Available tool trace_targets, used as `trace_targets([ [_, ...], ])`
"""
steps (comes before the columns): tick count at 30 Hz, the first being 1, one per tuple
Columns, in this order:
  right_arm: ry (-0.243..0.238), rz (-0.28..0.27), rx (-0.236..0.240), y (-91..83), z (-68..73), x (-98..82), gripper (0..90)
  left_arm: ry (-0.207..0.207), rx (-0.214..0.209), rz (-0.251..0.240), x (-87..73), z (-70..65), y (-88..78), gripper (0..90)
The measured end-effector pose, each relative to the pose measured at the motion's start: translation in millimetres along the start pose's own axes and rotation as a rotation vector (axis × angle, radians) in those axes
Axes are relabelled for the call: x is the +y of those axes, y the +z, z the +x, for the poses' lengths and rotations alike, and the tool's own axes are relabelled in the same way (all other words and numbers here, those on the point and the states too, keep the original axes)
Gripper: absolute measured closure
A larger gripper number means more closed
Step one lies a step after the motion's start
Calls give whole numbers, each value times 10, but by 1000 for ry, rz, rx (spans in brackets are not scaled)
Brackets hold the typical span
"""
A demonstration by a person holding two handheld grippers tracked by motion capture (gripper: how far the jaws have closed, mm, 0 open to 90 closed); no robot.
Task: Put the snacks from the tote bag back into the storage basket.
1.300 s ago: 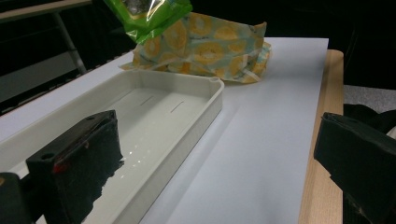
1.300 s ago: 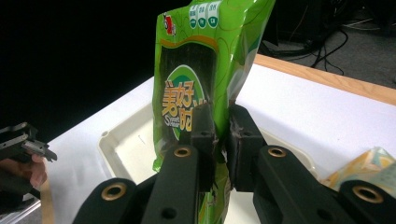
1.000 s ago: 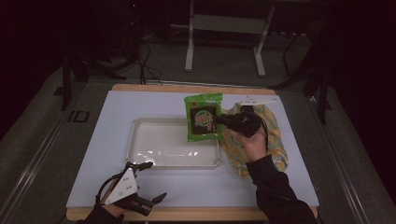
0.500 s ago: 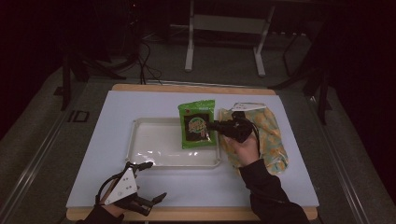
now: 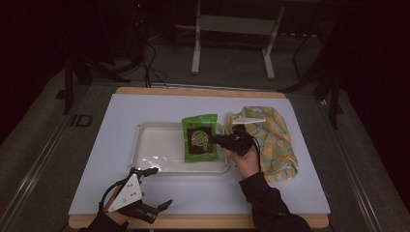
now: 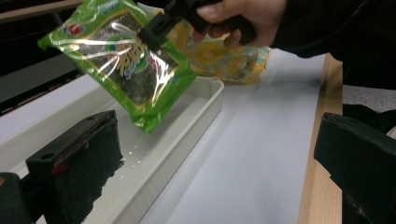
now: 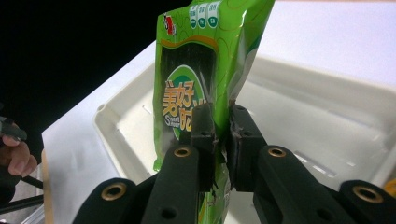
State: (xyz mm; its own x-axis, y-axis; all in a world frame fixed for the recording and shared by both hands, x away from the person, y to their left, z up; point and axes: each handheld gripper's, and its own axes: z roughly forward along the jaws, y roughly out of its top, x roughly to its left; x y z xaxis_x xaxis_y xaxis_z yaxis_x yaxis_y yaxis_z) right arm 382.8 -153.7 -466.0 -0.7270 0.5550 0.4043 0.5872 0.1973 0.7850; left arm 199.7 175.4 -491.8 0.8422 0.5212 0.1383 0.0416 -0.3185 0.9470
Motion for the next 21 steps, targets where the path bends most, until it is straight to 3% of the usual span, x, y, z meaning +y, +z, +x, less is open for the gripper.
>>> trace_targets([
  [15,58,62,5,213,-44,-293,827,1,-1,0,1,-2,0,12],
  [21,74,76,3,225,-22,-329,825,1,-5,0,1,-2,2,12],
])
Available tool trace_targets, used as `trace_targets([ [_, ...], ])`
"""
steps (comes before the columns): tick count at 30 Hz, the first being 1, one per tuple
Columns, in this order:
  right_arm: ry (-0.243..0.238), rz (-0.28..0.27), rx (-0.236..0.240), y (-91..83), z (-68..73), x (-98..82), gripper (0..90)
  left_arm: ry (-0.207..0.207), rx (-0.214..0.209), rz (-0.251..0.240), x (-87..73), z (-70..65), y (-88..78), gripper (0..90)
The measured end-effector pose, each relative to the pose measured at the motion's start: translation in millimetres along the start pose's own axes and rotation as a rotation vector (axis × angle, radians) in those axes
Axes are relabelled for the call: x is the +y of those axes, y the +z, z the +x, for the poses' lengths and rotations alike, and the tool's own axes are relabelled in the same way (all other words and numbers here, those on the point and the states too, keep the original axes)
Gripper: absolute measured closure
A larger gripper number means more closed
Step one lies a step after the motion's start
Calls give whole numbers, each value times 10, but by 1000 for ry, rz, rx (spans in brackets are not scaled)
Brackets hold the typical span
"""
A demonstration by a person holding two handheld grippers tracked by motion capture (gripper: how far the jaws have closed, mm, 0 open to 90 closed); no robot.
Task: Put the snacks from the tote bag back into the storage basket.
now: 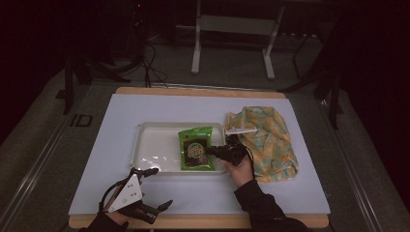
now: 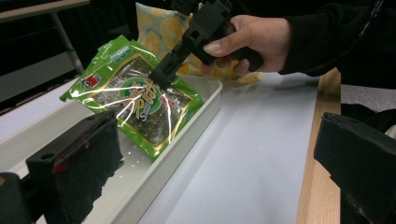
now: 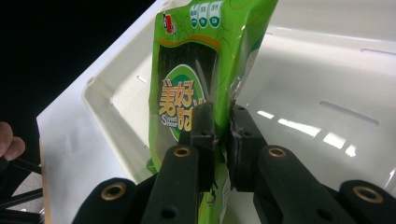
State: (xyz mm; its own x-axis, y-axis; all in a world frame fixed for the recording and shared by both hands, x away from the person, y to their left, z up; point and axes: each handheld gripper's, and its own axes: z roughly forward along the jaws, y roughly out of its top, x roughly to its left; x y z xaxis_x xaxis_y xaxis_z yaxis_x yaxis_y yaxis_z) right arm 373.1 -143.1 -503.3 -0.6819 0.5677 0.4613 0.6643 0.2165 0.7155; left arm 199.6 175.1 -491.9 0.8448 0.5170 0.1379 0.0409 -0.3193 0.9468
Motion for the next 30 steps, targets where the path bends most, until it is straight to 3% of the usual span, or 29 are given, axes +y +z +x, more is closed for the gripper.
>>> trace_targets([
  [14,52,45,-82,23,-50,-52,756,-1,-2,0,0,-1,3,12],
  [17,34,73,-109,41,-25,-22,731,-2,-2,-1,-1,2,4,12],
  [30,35,117,-191,38,-16,16,687,1,-7,3,0,0,8,12],
])
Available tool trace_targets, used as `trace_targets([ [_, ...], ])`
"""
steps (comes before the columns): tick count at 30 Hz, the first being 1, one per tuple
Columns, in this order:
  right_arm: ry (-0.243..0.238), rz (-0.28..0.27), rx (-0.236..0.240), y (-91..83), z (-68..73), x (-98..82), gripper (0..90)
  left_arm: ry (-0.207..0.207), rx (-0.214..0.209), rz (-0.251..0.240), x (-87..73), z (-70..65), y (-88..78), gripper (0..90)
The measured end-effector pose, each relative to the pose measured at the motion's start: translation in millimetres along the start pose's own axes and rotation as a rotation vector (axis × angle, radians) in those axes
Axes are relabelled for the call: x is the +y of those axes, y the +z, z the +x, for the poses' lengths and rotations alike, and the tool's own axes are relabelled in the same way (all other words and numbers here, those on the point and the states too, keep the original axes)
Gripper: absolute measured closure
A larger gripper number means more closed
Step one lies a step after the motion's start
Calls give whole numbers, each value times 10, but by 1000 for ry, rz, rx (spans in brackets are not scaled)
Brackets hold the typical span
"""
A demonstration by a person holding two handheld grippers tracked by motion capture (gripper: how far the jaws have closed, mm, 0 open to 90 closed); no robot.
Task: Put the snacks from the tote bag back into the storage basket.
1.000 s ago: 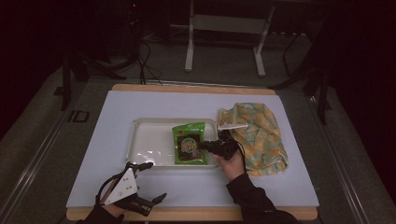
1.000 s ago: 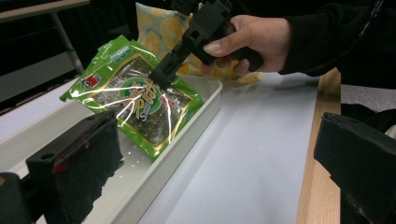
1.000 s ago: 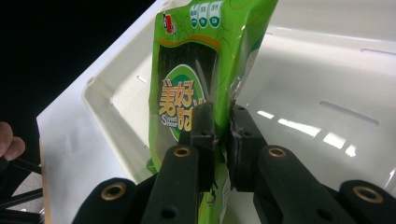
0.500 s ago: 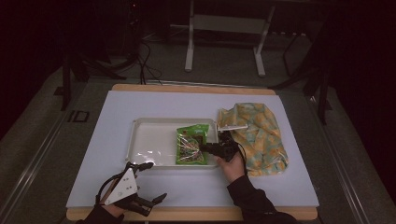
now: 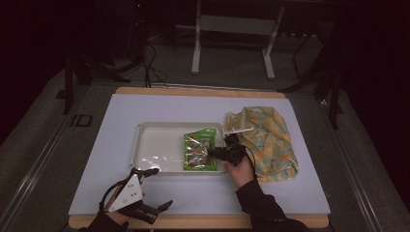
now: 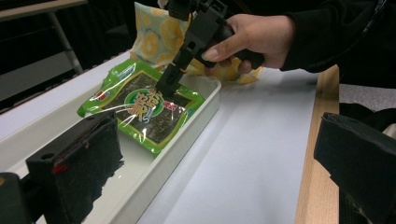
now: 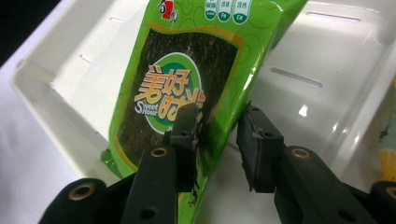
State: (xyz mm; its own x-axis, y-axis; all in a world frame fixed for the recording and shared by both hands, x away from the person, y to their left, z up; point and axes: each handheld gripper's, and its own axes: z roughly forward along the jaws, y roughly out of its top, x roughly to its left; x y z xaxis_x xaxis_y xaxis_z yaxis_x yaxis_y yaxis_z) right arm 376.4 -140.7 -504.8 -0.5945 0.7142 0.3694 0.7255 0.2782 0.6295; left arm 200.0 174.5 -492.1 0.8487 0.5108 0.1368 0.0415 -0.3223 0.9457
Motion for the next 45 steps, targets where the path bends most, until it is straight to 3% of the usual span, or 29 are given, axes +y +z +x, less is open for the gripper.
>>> trace_targets([
  [9,2,5,-4,-7,-18,-11,677,2,0,1,-1,-1,1,12],
  [14,-27,-5,-10,-35,24,33,639,2,1,1,-1,-1,-2,12],
  [19,-59,-15,-21,-81,72,98,540,1,2,1,0,-2,-3,12],
  [21,-96,-10,-25,-99,108,131,439,1,2,1,0,-1,-3,12],
  [27,-159,-26,10,-169,194,187,301,2,3,3,0,-2,-1,12],
  [33,-186,-56,68,-324,221,264,177,2,3,3,1,-3,0,12],
  [41,-221,-136,28,-608,163,385,147,1,3,2,0,0,1,12],
  [45,-212,-180,14,-759,104,417,148,3,3,4,1,-3,-1,12],
])
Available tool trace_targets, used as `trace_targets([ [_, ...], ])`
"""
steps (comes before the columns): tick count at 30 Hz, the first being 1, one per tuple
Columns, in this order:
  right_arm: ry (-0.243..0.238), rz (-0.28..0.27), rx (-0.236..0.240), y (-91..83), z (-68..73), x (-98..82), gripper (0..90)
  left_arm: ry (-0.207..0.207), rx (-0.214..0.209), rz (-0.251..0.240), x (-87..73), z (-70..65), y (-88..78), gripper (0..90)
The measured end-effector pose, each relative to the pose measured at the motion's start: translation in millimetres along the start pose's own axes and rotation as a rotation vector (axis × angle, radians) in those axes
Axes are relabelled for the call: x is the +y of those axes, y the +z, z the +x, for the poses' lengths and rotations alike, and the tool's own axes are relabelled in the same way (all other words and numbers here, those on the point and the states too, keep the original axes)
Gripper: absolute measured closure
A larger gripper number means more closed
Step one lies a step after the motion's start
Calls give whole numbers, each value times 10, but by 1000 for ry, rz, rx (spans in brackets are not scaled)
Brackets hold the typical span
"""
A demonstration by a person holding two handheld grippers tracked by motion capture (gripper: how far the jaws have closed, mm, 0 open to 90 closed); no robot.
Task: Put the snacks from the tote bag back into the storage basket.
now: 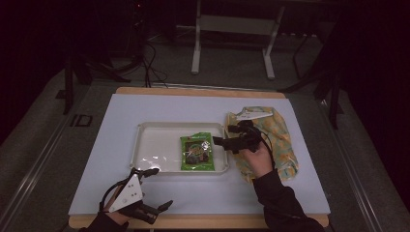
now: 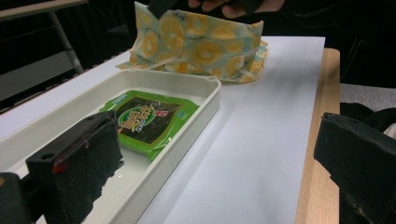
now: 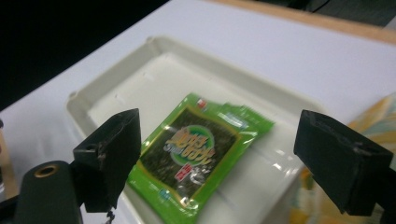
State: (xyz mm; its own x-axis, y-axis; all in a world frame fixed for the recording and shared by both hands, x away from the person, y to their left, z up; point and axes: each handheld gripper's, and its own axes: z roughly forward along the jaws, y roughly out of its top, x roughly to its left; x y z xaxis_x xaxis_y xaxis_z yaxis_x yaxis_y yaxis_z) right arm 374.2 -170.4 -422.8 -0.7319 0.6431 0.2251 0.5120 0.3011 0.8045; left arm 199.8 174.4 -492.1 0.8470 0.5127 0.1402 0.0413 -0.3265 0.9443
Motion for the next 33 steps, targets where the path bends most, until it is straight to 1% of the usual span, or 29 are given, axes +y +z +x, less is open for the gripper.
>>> trace_targets([
  [4,-20,-23,-42,-137,-58,29,148,-2,0,0,-1,1,0,12],
  [9,-43,-50,-72,-286,-140,25,148,-3,0,1,-2,1,5,12],
  [10,-43,-50,-72,-286,-140,25,148,-3,0,1,-2,1,5,12],
  [12,-53,-64,-96,-358,-188,6,147,-2,1,1,-2,0,4,12],
  [15,-45,-84,-119,-443,-245,-30,148,-4,0,0,-2,1,4,12],
  [17,-41,-86,-126,-463,-260,-41,148,-5,-1,2,-4,2,6,12],
  [18,-44,-86,-144,-520,-321,-82,148,-4,-1,1,-3,2,6,12],
  [19,-38,-89,-157,-544,-338,-101,148,-4,-1,1,-3,2,6,12],
  [21,-43,-94,-176,-597,-379,-137,148,-5,-1,2,-3,3,6,12],
  [24,-37,-104,-198,-678,-425,-196,148,-6,-1,2,-4,2,9,12],
  [27,-37,-110,-216,-745,-457,-255,148,-7,-1,2,-3,2,11,12],
  [29,-34,-123,-216,-799,-479,-307,148,-7,-1,2,-4,3,13,12],
  [33,-30,-133,-239,-875,-495,-401,149,-7,0,2,-4,3,14,12],
])
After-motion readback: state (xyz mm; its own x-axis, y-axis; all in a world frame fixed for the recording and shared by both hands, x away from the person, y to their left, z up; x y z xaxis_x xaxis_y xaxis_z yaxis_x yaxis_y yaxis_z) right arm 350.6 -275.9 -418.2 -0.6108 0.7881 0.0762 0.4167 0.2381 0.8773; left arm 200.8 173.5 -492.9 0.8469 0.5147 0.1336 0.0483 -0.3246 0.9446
